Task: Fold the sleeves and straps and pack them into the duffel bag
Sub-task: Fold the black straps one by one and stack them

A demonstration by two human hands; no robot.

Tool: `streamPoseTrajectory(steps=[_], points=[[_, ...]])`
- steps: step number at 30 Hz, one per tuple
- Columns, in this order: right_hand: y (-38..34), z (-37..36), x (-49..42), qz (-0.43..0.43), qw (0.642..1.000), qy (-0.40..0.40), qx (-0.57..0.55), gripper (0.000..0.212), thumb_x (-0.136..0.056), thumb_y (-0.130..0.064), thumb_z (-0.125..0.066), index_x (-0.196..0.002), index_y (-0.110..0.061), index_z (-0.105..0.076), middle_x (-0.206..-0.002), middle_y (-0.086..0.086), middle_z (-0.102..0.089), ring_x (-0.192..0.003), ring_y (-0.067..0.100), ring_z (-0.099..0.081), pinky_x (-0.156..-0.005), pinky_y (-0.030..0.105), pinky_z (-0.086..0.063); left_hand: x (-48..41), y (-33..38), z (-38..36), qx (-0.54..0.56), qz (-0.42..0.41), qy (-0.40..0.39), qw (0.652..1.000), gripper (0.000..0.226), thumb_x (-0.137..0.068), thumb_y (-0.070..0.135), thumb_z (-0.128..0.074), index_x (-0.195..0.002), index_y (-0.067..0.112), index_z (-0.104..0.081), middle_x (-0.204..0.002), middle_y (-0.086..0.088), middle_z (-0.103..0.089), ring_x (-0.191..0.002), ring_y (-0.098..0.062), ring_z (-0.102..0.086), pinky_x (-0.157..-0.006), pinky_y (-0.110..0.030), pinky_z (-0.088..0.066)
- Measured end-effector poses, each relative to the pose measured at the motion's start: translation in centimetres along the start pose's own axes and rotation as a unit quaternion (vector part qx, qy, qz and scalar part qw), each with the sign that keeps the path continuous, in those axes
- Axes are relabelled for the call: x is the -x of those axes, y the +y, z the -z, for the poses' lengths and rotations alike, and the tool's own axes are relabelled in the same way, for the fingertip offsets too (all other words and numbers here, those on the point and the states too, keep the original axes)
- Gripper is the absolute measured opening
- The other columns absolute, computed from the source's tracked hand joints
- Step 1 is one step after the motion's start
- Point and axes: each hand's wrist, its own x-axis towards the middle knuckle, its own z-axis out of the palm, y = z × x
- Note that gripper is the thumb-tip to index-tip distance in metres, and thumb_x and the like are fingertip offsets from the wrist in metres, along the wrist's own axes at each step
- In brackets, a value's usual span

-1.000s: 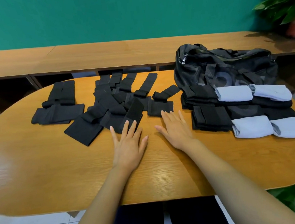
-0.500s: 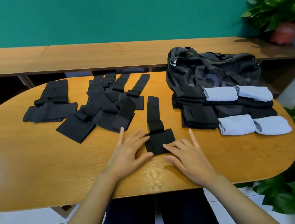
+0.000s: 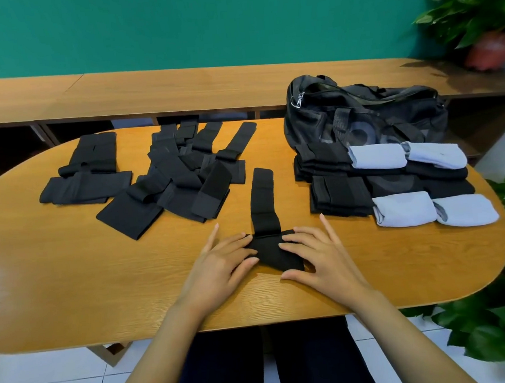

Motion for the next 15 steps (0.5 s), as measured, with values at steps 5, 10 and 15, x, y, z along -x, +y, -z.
streamPoseTrajectory(steps=[5, 10, 15], points=[[-0.06, 0.03, 0.11, 0.011, 1.0, 0.018, -0.005, 0.057, -0.086, -0.066, -0.054, -0.125, -0.027, -0.066, -0.128, -0.014, -0.062, -0.13, 0.007, -0.045, -0.121, 0.053, -0.01, 0.03, -0.15, -0.15, 0.001, 0.004, 0.021, 1.0, 0.053, -0.102, 0.051, -0.027, -0.113, 0.024, -0.072, -0.129, 0.005, -0.064, -0.13, -0.003, -0.047, -0.123, -0.034, -0.002], [-0.24, 0.01, 0.19, 0.007, 0.999, 0.046, -0.004, 0.047, -0.09, -0.059, -0.053, -0.116, -0.025, -0.071, -0.12, -0.012, -0.067, -0.124, 0.008, -0.051, -0.118, 0.057, -0.018, 0.01, -0.18, -0.07, 0.012, 0.009, 0.02, 1.0, 0.054, -0.101, 0.054, -0.026, -0.114, 0.026, -0.071, -0.129, 0.005, -0.064, -0.129, -0.001, -0.046, -0.122, -0.031, 0.0], [-0.3, -0.02, 0.42, 0.009, 0.995, 0.101, -0.018, 0.031, -0.095, -0.042, -0.053, -0.102, -0.022, -0.075, -0.099, -0.011, -0.073, -0.104, 0.007, -0.06, -0.113, 0.058, -0.028, 0.15, -0.06, 0.09, 0.009, -0.02, -0.004, 1.0, 0.054, -0.092, 0.066, -0.039, -0.118, 0.029, -0.068, -0.131, 0.01, -0.062, -0.131, 0.001, -0.042, -0.122, -0.034, 0.003]])
